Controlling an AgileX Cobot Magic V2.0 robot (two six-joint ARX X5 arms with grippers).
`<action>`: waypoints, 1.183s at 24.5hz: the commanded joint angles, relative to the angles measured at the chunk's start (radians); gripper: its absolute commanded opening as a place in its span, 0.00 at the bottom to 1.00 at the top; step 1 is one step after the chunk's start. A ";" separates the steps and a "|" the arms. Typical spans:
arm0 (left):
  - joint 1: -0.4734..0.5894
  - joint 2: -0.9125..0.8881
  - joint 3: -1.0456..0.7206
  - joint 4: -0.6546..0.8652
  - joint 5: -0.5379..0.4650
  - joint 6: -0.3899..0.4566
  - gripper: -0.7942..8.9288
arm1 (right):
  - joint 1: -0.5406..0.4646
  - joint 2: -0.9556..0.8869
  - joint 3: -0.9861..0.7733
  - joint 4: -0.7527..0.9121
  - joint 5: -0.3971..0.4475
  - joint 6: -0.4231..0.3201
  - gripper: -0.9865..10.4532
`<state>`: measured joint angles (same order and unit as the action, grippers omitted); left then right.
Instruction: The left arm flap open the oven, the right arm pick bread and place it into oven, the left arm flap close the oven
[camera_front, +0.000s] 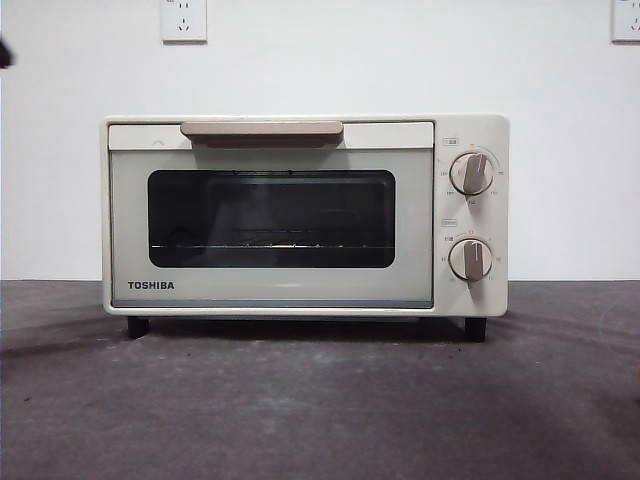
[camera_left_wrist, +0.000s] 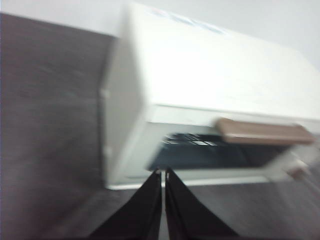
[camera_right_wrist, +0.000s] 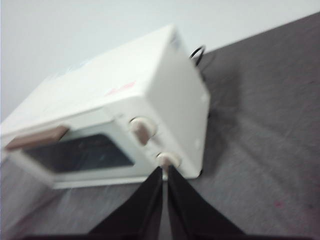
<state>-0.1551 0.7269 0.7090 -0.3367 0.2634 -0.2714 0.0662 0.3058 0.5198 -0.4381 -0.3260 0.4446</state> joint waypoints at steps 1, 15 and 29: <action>-0.012 0.048 0.056 -0.018 0.101 0.025 0.10 | 0.003 0.064 0.072 -0.055 -0.076 -0.103 0.10; -0.116 0.093 0.114 -0.154 0.365 0.109 0.10 | 0.071 0.257 0.314 -0.303 -0.202 -0.376 0.10; -0.133 0.090 0.114 -0.149 0.364 0.129 0.25 | 0.082 0.269 0.314 -0.302 -0.180 -0.374 0.17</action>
<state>-0.2844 0.8108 0.8001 -0.4969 0.6254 -0.1623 0.1455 0.5652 0.8188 -0.7471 -0.5091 0.0811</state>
